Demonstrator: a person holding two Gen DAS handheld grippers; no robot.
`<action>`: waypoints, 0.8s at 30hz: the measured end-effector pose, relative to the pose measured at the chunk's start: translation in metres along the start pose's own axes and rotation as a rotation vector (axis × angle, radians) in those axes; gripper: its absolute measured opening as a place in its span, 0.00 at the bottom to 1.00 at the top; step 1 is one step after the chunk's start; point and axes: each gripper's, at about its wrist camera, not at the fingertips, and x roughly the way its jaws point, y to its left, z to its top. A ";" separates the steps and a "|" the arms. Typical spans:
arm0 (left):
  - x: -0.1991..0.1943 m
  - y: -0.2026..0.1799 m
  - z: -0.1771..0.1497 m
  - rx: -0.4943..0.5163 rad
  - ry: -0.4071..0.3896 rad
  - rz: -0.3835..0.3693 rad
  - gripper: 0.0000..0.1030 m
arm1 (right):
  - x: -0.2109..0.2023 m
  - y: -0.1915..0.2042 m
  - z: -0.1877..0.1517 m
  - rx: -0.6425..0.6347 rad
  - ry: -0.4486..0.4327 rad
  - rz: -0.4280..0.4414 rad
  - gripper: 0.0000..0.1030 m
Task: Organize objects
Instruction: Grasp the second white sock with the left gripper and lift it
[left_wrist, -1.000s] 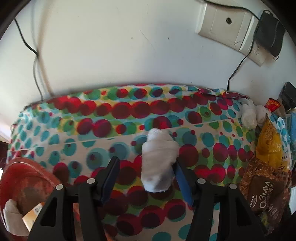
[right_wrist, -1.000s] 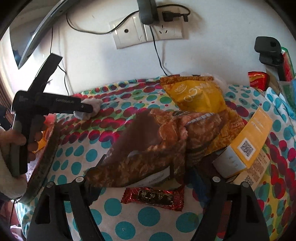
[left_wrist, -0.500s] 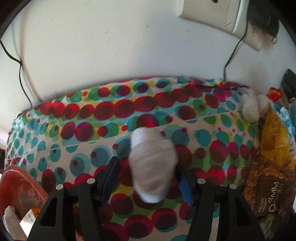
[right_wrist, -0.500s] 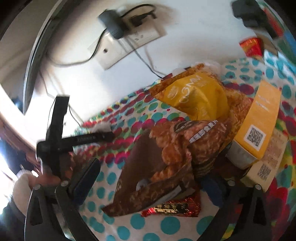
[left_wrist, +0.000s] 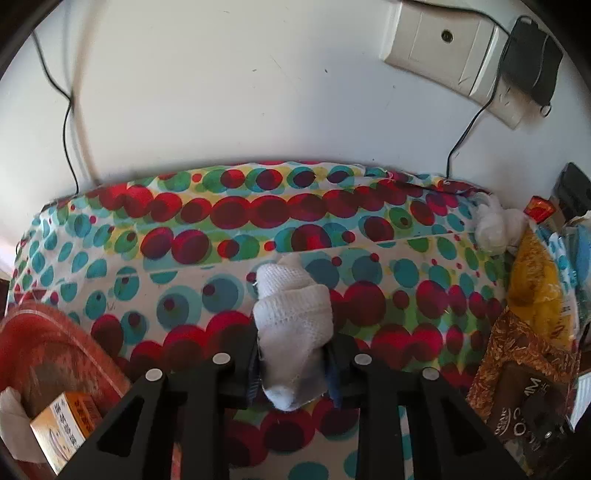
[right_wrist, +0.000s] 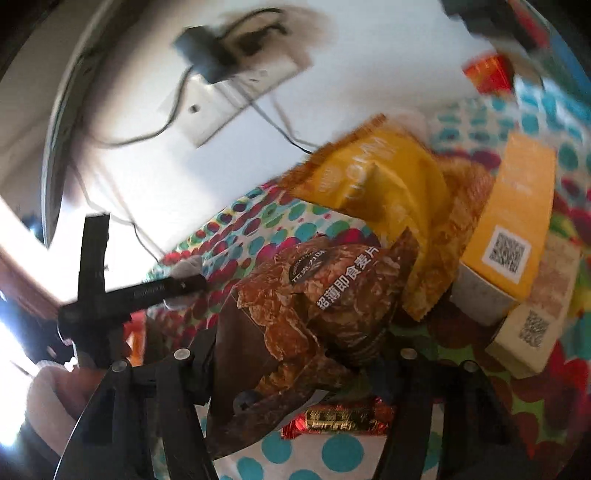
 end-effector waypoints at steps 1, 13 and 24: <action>-0.004 0.001 -0.002 -0.002 -0.005 -0.001 0.28 | -0.003 0.005 -0.001 -0.030 -0.011 -0.012 0.58; -0.069 -0.018 -0.016 0.071 -0.114 0.083 0.28 | -0.005 -0.003 -0.011 -0.075 -0.027 -0.060 0.59; -0.107 -0.003 -0.033 0.040 -0.134 0.105 0.28 | -0.006 0.008 -0.012 -0.131 -0.036 -0.147 0.59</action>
